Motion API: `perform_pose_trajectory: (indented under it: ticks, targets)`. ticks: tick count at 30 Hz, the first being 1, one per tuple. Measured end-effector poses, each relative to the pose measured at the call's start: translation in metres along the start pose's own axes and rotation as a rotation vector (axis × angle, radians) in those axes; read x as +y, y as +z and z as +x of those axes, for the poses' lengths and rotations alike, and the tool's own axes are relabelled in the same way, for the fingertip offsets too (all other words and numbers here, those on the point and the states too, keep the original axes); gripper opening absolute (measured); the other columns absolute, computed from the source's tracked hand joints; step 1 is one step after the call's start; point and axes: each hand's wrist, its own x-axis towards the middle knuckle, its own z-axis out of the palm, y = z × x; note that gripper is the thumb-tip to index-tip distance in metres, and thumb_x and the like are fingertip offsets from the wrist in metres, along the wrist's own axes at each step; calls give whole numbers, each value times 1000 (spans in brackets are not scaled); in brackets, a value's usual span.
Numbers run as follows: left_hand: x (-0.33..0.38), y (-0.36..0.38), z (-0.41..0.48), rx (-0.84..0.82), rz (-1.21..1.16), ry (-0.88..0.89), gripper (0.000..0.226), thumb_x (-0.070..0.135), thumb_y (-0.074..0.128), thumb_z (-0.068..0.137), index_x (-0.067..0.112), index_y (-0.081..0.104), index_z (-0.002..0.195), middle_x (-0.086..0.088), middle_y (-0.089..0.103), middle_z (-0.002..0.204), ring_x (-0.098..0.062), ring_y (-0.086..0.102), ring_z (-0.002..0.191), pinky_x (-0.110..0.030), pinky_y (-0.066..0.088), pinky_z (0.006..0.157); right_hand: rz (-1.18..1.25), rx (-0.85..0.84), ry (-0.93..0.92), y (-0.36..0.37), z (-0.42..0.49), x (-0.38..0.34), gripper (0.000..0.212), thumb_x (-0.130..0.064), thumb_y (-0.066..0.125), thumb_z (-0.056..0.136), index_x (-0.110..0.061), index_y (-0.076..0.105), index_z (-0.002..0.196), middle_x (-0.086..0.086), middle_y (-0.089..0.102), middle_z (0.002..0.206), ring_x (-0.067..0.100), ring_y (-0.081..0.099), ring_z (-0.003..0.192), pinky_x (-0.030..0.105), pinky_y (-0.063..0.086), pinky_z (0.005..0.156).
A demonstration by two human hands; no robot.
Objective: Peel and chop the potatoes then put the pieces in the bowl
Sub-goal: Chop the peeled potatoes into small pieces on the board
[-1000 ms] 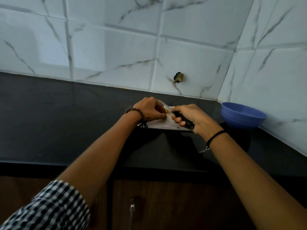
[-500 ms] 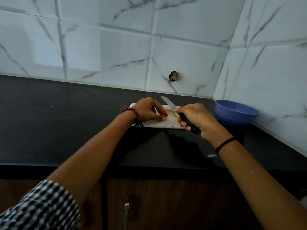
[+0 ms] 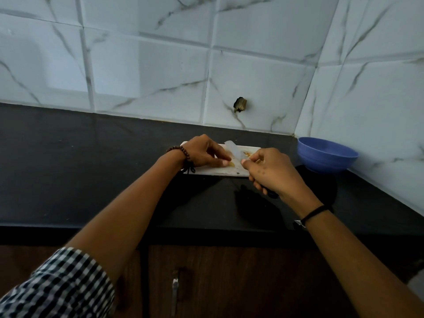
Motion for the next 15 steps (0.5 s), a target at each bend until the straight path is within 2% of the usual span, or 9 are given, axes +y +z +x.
perform_pose_trajectory:
  ticks: [4,7,9,11,15]
  targets:
    - [2,1,1,62,18,15,19,34,81,74,31,77,92,25,68,82,9,59,83,-4,39,72,-33,-8,11,2,-4,-2,18,-29,57,97,-13,64,91,12,73,70,30,69,56,38,59,54]
    - [4,4,2,123,45,45,15,34,82,73,29,78,86,17,72,84,9,59,82,0,42,69,-90,6,-19,5,-7,-2,21,-27,56,98,-7,63,98,13,72,68,27,68,54,36,58,55]
    - [5,7,3,150,89,70,16,34,82,73,26,78,87,12,74,85,4,61,82,-3,43,73,-161,22,-45,9,-7,-2,23,-29,54,98,-8,62,102,14,72,73,25,67,63,37,59,64]
    - [5,8,4,156,115,81,18,34,81,74,24,79,88,10,75,86,1,62,82,-8,44,74,-209,39,-54,13,-6,-1,23,-31,53,97,-11,60,106,15,69,88,28,66,83,41,59,71]
    - [5,10,5,170,138,95,17,33,80,75,23,79,89,6,75,88,-2,62,82,-12,45,73,-322,62,-84,19,-3,-3,24,-32,53,97,-12,59,110,10,64,101,30,63,96,38,53,67]
